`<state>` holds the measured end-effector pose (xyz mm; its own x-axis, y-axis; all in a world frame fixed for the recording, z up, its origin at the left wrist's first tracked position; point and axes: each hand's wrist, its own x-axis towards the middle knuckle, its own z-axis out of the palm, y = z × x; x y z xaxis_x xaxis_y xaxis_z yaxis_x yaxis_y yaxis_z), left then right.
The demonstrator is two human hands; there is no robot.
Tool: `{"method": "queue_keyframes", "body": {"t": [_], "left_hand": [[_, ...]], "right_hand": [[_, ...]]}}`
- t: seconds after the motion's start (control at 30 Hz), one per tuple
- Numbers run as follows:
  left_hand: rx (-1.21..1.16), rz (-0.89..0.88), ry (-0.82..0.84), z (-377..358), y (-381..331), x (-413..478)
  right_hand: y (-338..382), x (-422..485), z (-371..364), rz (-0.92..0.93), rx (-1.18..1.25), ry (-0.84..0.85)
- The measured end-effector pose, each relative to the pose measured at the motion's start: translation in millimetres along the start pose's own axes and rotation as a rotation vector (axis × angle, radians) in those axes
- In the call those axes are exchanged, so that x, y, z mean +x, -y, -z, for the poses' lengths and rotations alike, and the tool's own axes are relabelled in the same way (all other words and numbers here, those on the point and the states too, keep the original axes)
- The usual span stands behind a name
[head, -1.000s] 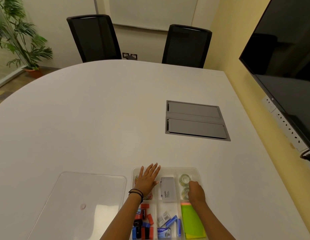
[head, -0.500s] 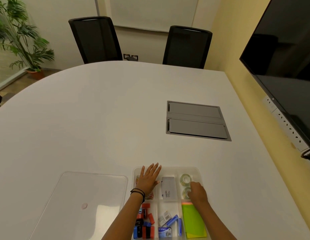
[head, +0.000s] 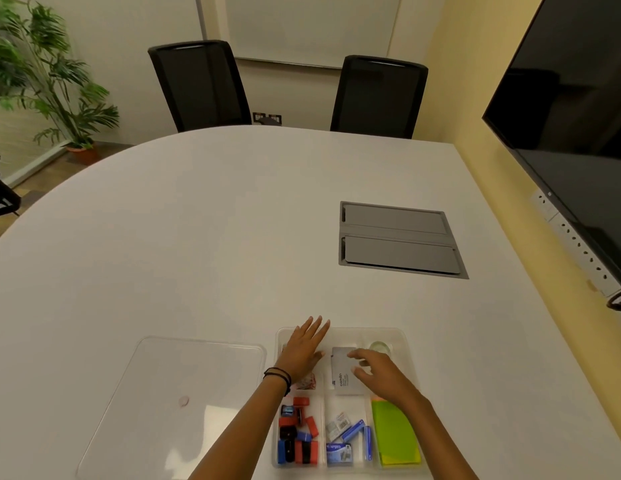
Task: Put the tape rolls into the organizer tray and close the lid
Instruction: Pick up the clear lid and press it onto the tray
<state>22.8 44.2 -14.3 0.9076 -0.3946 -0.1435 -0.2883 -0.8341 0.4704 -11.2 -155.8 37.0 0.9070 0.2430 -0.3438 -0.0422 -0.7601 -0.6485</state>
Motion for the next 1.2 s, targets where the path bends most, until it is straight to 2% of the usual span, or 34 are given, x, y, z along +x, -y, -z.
{"method": "queue_keyframes", "body": {"t": [0.1, 0.23, 0.37, 0.57, 0.77, 0.87, 1.0, 1.2], "left_hand": [[-0.082, -0.007, -0.07, 18, 14, -14], [-0.184, 0.089, -0.213, 39, 54, -50], [-0.242, 0.288, -0.309, 51, 105, -100], [-0.166, 0.631, -0.269, 46, 175, -178], [-0.102, 0.911, -0.187, 44, 213, -233], [-0.071, 0.979, -0.156, 42, 219, -247], [-0.101, 0.989, -0.241, 42, 221, -249], [-0.274, 1.014, -0.374, 48, 229, -242]], "right_hand": [[19, -1, -13, 0.093, 0.038, 0.057], [47, -1, -39, 0.183, 0.091, 0.134], [76, 1, -70, 0.236, 0.136, 0.22], [109, 2, -120, 0.241, 0.122, 0.304], [122, -1, -168, 0.18, -0.027, 0.429], [121, -4, -185, 0.143, -0.06, 0.438], [124, -1, -193, 0.027, -0.037, 0.402], [127, 10, -190, -0.148, 0.201, 0.354]]}}
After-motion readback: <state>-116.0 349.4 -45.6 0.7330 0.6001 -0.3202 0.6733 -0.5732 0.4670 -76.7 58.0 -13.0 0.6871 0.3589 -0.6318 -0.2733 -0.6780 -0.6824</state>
